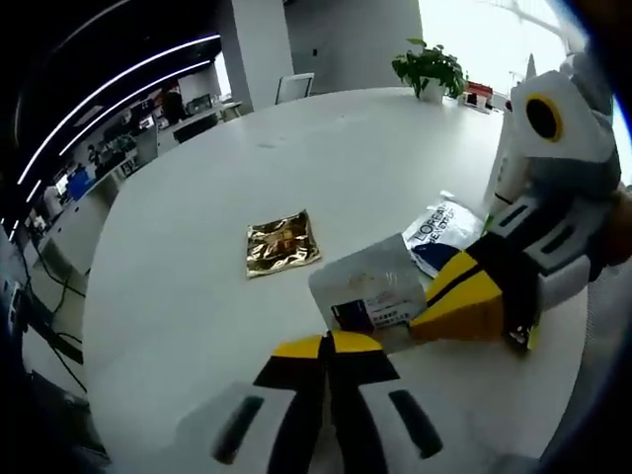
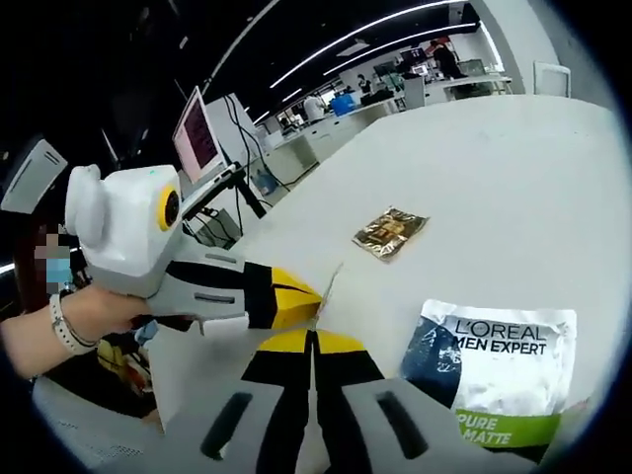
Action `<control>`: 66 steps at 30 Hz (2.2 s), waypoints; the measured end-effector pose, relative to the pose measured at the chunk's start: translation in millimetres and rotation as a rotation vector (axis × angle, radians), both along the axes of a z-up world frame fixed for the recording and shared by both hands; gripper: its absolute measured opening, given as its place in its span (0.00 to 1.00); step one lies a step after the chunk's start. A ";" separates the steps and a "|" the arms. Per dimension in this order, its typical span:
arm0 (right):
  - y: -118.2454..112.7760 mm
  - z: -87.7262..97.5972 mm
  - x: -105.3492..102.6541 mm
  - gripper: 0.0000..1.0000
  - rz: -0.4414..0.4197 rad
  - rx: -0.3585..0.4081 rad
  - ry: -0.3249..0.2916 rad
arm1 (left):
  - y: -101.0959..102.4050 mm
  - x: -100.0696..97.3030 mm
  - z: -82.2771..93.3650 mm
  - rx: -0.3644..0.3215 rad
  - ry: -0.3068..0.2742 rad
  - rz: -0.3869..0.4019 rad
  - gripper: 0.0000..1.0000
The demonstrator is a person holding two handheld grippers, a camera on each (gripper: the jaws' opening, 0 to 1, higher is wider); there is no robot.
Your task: Arrange the skincare products in the storage area until every visible bottle or jar stands upright without overlapping.
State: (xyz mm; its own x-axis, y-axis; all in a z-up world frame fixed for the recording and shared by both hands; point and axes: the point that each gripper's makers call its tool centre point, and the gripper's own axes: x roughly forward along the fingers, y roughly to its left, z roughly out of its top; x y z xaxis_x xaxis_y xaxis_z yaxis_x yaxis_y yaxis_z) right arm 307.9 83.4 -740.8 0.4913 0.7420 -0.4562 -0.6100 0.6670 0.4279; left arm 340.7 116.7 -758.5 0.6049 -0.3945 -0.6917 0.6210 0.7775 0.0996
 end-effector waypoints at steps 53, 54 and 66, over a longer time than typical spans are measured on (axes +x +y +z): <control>-12.6 56.7 -81.9 0.01 0.246 0.203 0.039 | -21.2 -97.1 98.5 -0.826 0.166 -0.262 0.00; -13.6 54.7 -80.4 0.02 0.236 0.192 0.034 | -21.3 -97.5 96.8 -0.832 0.193 -0.245 0.00; -29.8 35.7 -68.8 0.10 0.232 -0.073 -0.160 | -15.3 -90.2 61.6 -0.777 0.362 -0.073 0.00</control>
State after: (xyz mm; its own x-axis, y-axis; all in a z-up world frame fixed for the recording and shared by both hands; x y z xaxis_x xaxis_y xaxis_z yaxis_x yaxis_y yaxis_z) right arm 239.1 53.6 -705.1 0.3819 0.8111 -0.4429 -0.8058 0.5270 0.2703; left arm 250.5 101.5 -696.9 0.3536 -0.8655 -0.3549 0.5630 0.4999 -0.6581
